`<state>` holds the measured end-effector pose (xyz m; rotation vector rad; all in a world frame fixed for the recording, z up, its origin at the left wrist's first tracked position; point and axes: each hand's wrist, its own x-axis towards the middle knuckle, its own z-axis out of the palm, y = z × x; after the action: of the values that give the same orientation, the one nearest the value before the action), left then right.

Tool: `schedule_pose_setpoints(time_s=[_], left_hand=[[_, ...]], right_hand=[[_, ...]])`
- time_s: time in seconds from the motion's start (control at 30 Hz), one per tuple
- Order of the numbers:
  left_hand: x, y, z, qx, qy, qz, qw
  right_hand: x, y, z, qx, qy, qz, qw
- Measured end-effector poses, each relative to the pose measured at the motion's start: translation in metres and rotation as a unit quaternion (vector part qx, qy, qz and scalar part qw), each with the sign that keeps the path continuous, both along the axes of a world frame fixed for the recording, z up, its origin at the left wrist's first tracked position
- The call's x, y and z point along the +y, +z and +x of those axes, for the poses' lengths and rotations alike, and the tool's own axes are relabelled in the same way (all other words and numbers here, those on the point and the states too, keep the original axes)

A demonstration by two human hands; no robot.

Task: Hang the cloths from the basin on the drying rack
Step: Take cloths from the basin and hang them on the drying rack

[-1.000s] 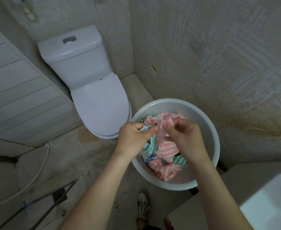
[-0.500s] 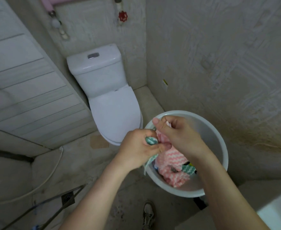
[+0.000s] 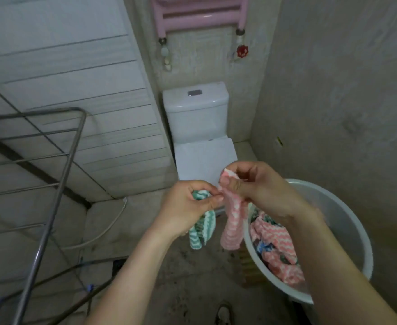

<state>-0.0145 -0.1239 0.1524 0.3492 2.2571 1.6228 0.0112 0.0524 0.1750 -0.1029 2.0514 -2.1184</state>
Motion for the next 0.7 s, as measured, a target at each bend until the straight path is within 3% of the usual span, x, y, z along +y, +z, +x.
schedule_pose_setpoints(time_s=[0.07,0.13,0.27,0.33,0.47,0.57,0.7], left_hand=[[-0.024,0.008,0.000,0.002,0.058,0.010,0.998],[-0.048,0.017,0.000,-0.022,0.095,0.022,0.995],[-0.100,0.037,0.005,-0.159,0.092,0.134,0.974],[-0.116,0.045,0.008,-0.165,0.084,0.161,0.969],[-0.160,0.056,0.019,-0.012,0.106,0.018,0.994],[-0.207,0.059,0.028,0.026,0.122,-0.049,0.991],[-0.264,0.058,0.042,0.058,0.101,-0.214,0.970]], right_hand=[[-0.018,0.005,-0.007,0.011,-0.019,-0.001,1.000],[-0.037,0.010,-0.011,0.030,-0.030,0.064,0.997],[-0.097,0.017,-0.013,0.023,0.084,0.215,0.973],[-0.125,0.012,-0.012,0.045,0.091,0.277,0.955],[-0.176,0.005,-0.020,0.128,0.098,0.281,0.946],[-0.213,0.013,-0.024,0.169,0.154,0.321,0.919],[-0.253,0.021,-0.025,0.259,0.188,0.479,0.817]])
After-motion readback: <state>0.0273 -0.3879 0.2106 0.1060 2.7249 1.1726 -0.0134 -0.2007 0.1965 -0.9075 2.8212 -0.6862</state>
